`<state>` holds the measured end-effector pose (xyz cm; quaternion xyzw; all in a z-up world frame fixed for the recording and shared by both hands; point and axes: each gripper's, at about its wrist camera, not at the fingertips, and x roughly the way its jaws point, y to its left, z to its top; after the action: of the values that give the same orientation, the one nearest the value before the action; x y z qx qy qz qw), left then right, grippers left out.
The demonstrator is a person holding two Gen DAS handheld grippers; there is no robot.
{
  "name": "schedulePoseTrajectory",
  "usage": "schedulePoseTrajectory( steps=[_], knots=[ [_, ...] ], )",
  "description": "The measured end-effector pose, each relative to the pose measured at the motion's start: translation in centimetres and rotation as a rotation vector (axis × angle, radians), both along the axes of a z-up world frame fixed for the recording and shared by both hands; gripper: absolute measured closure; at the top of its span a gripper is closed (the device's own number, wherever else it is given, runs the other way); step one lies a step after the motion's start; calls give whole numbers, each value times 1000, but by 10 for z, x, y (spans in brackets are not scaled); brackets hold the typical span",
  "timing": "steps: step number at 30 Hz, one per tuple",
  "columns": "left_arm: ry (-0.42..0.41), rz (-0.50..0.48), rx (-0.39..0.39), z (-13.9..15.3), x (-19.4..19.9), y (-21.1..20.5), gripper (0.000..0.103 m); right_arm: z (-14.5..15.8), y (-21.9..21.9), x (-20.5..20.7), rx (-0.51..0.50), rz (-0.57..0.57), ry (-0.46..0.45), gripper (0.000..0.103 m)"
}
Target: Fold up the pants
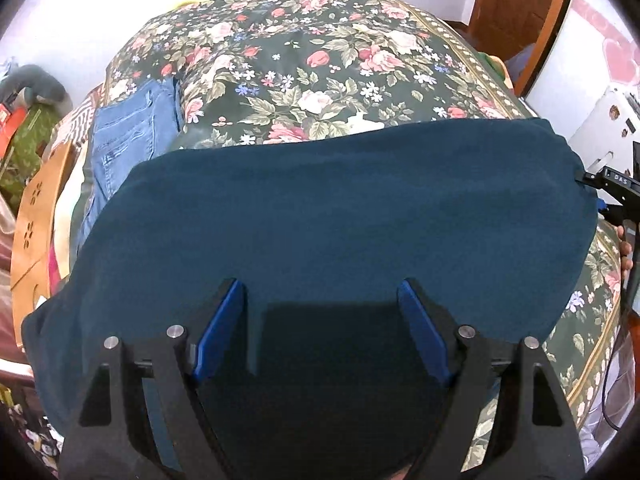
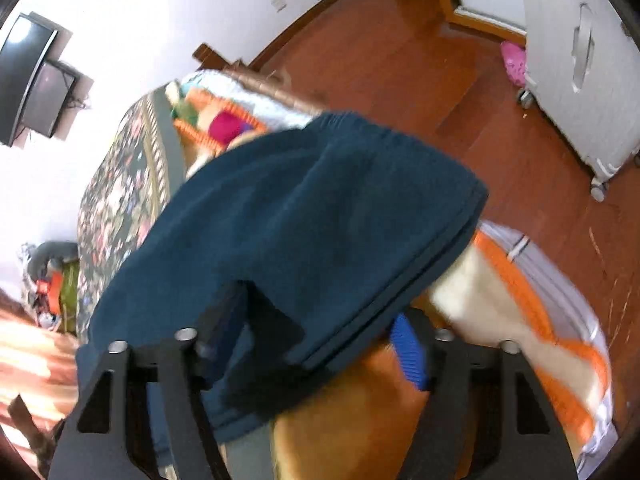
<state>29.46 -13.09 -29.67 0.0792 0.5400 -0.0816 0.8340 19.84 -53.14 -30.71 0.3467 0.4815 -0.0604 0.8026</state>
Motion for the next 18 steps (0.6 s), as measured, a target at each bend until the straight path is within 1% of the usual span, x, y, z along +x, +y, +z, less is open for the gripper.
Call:
schedulePoseTrajectory(
  steps=[1, 2, 3, 5, 6, 9, 12, 15, 18],
  knots=[
    [-2, 8, -6, 1, 0, 2, 23, 4, -1, 3, -18, 8, -14, 64],
    [-4, 14, -9, 2, 0, 3, 24, 6, -1, 6, -32, 11, -22, 70],
    [-7, 25, -15, 4, 0, 6, 24, 11, -1, 8, -56, 16, -32, 78],
    [-17, 37, -24, 8, -1, 10, 24, 25, 2, 12, -115, 28, -52, 83],
    [-25, 44, -28, 11, -2, 13, 24, 30, 4, 14, -134, 32, -63, 84],
    [-58, 66, -43, 25, -8, 23, 24, 63, 14, 14, -221, 51, -141, 88],
    [-100, 84, -43, 41, -16, 35, 23, 106, 29, 14, -280, 78, -239, 89],
    [-148, 109, -47, 58, -26, 50, 24, 156, 59, 13, -316, 150, -359, 92],
    [-191, 142, -62, 75, -36, 69, 23, 189, 93, 10, -342, 230, -448, 92]
  ],
)
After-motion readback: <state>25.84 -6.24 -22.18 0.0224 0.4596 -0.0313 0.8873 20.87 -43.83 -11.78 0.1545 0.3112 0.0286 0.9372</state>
